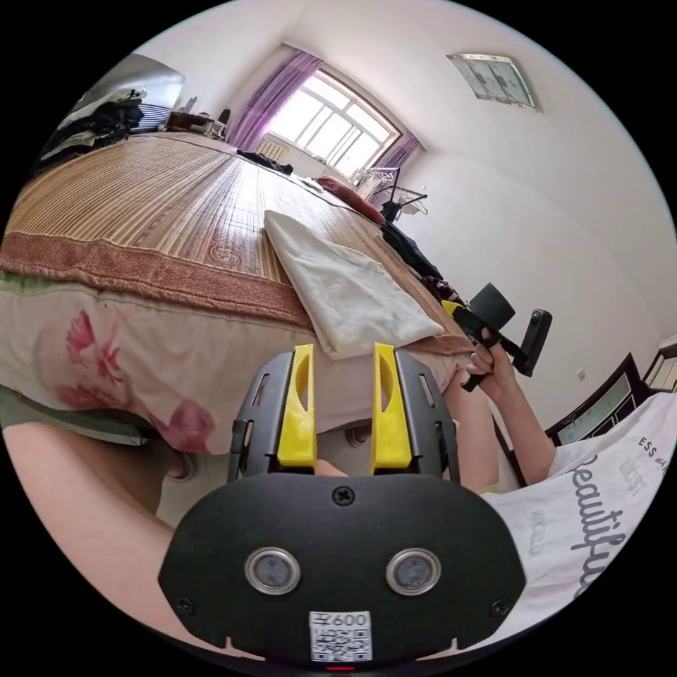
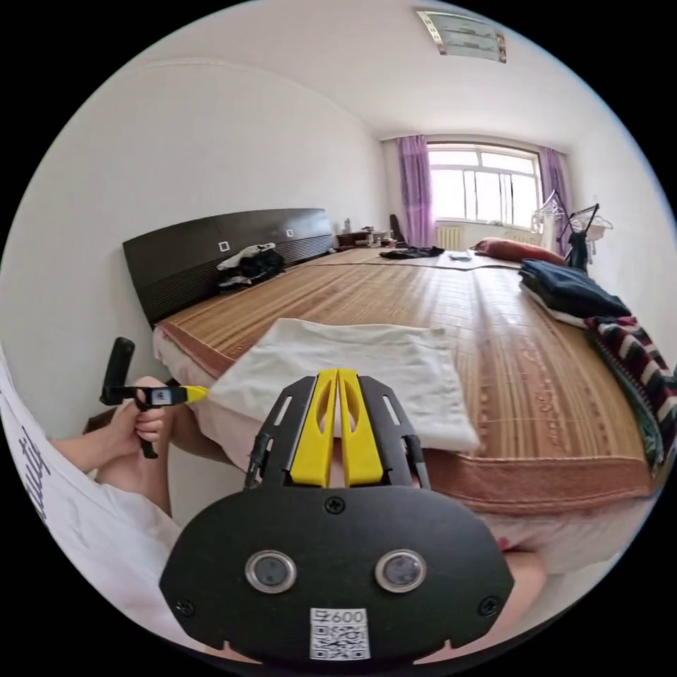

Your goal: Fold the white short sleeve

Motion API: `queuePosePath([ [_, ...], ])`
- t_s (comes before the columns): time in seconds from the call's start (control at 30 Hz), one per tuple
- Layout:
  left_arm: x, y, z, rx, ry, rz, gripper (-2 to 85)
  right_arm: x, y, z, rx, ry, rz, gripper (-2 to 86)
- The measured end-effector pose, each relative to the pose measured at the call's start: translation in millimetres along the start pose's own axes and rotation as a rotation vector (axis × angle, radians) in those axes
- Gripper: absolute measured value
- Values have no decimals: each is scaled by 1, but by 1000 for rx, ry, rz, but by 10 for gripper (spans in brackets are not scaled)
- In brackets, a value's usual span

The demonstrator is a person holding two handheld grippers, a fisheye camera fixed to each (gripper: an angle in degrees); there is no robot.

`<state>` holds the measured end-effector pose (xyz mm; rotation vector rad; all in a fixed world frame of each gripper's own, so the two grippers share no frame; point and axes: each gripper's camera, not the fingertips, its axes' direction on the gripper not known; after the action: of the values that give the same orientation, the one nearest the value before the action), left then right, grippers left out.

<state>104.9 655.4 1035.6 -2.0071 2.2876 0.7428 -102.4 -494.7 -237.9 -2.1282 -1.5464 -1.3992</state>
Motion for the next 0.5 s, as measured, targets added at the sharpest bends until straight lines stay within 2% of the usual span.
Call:
queuePosePath([
  [0.2, -2, 3, 5, -18, -49, 124, 110, -49, -34, 70, -100, -264, -6, 27],
  [0.3, 6, 6, 3, 23, -90, 208, 114, -80, -61, 115, -260, -309, -50, 69],
  [0.47, 9, 5, 6, 51, -138, 265, 118, -133, -78, 166, -447, 44, -240, 62],
  [0.5, 8, 5, 5, 63, -148, 275, 118, -135, -78, 172, -476, 67, -252, 59],
])
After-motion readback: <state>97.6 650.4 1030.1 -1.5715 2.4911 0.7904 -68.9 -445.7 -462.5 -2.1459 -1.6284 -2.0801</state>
